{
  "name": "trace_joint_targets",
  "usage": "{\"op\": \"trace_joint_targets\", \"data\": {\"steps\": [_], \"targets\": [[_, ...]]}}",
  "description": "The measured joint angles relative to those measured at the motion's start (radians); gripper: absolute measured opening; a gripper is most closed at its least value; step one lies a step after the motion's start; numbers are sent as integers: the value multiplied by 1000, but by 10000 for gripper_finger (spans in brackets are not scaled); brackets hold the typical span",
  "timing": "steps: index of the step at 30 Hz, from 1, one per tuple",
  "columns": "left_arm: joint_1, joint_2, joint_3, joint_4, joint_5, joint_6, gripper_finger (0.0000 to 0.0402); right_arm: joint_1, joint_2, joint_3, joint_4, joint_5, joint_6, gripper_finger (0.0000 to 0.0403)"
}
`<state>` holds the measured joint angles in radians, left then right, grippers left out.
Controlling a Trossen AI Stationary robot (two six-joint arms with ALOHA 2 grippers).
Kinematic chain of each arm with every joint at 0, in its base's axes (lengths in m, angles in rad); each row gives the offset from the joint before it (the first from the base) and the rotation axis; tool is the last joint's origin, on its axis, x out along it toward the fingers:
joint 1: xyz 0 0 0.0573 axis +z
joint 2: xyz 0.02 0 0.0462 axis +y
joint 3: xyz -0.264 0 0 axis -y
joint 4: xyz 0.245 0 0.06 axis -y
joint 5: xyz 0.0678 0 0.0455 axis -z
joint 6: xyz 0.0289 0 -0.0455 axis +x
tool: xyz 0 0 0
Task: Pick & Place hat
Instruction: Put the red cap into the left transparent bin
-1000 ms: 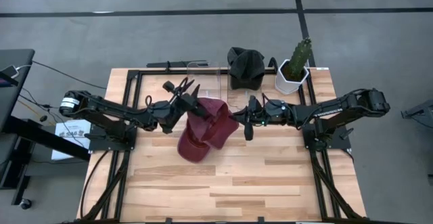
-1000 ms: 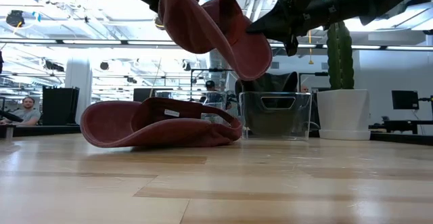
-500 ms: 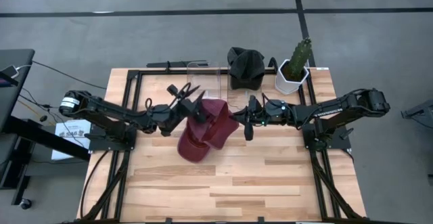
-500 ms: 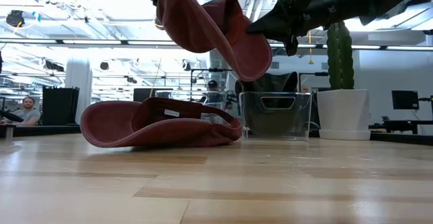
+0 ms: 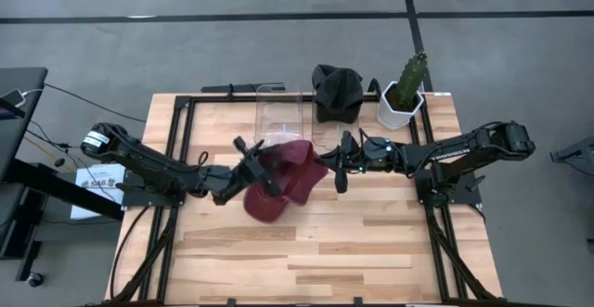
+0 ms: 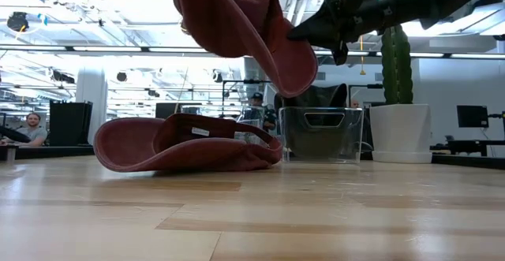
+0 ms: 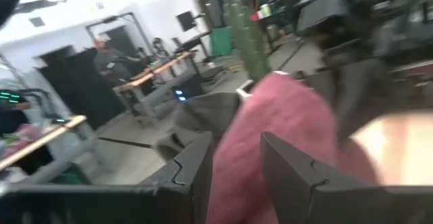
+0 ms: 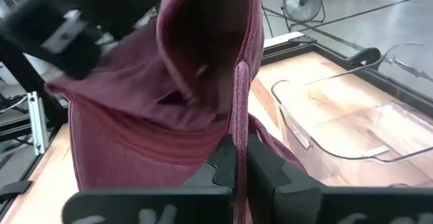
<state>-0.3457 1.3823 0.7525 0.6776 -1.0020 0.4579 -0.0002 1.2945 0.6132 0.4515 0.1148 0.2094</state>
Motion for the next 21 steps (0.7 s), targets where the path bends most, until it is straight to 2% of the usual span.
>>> {"op": "trace_joint_targets", "data": {"steps": [6,11,17,21], "targets": [[-79,-5,0,-7,2,-39,121,-2,0,0,-5,20,0,2],[-107,-55,0,-4,-6,-24,121,-2,0,0,-4,20,-6,2],[-124,-123,0,-11,-157,-35,121,35,0,0,-16,64,-30,2],[-149,-163,0,-135,-190,-180,121,80,0,0,-34,144,-78,2]]}}
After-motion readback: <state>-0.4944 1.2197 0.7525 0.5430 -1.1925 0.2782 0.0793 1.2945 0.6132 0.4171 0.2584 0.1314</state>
